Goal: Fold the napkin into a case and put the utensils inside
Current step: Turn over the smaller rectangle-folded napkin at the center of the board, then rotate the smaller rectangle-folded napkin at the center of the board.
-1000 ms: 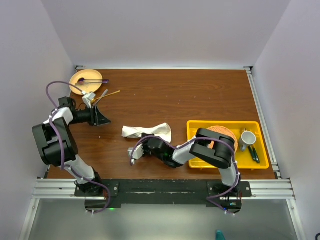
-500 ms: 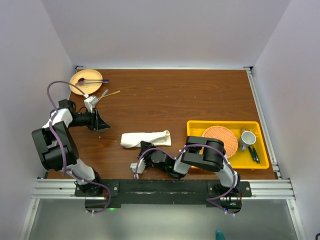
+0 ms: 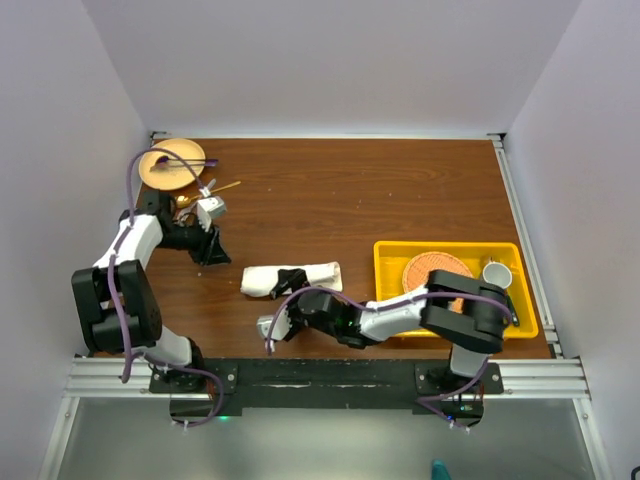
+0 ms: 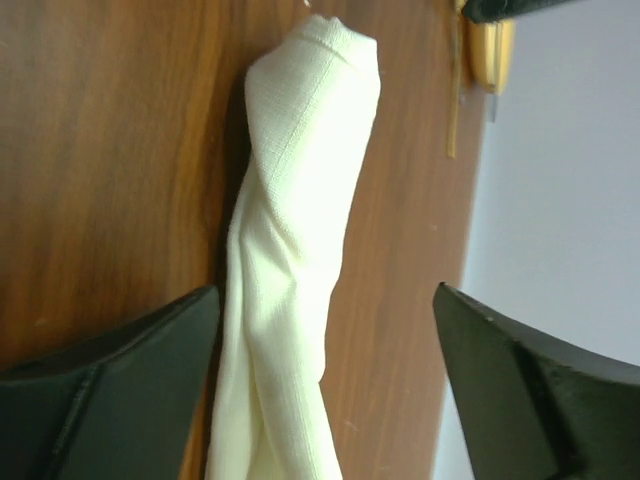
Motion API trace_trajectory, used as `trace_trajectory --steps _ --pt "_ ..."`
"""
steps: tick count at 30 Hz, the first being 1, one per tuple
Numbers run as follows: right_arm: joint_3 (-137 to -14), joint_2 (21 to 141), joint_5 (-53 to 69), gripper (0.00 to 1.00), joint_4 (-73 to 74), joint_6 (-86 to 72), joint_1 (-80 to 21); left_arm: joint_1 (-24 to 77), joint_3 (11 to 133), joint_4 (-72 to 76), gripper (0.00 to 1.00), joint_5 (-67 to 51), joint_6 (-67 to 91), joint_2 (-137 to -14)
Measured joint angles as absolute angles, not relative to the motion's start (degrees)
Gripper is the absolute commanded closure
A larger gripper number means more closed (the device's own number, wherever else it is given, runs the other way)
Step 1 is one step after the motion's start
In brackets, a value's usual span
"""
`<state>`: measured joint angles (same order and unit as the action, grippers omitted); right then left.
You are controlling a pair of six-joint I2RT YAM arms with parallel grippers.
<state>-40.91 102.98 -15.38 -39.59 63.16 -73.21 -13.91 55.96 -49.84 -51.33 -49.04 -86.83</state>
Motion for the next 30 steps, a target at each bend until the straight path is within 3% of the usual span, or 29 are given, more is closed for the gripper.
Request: trace_trajectory --steps 4,11,15,20,30 --pt "-44.58 95.61 -10.24 0.06 -24.14 57.17 -71.85 -8.49 57.10 -49.52 0.69 -50.39 -49.12 -86.56" --pt "-60.86 90.13 5.56 0.44 4.95 40.99 -59.61 -1.69 57.19 -48.60 0.74 -49.56 -50.11 -86.54" --pt "-65.87 90.67 9.67 0.56 12.40 34.30 -51.20 1.39 55.16 -46.68 0.75 -48.53 -51.70 -85.91" --pt "-70.98 97.80 13.74 0.57 19.55 27.59 -45.98 4.19 50.83 -45.21 0.75 -46.09 -54.92 -84.18" --pt "-70.24 104.68 17.58 0.57 28.29 21.89 -45.65 6.98 44.53 -41.82 0.76 -40.16 -61.12 -82.19"
